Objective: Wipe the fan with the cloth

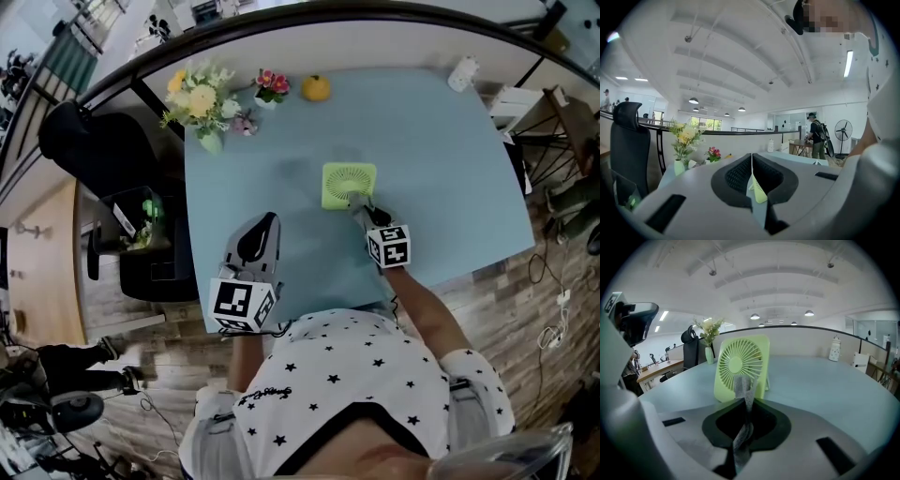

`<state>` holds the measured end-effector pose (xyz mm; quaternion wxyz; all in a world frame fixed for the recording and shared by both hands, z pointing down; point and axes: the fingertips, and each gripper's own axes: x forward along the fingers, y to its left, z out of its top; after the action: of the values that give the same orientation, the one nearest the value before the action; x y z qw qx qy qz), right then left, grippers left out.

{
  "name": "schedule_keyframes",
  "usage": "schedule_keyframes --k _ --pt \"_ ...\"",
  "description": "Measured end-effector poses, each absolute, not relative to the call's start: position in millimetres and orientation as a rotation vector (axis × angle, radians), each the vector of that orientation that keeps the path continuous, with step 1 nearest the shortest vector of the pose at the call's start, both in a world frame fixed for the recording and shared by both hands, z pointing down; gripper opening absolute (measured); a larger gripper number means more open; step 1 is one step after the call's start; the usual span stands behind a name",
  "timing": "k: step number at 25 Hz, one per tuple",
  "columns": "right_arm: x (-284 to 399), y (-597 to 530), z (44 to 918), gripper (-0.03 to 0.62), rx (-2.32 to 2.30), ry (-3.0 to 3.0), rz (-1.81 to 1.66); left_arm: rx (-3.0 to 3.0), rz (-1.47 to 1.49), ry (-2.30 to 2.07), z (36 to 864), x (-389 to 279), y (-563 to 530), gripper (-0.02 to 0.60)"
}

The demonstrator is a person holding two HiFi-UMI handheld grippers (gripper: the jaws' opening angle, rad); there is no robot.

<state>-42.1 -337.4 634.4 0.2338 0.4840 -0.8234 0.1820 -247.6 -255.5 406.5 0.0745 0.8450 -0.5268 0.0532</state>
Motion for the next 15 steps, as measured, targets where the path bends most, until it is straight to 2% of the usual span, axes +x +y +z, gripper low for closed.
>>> schedule_keyframes --k 15 --pt "-12 -334 637 0.018 1.432 -2.202 0.533 2.558 0.158 -1.548 406 -242 -258 0.032"
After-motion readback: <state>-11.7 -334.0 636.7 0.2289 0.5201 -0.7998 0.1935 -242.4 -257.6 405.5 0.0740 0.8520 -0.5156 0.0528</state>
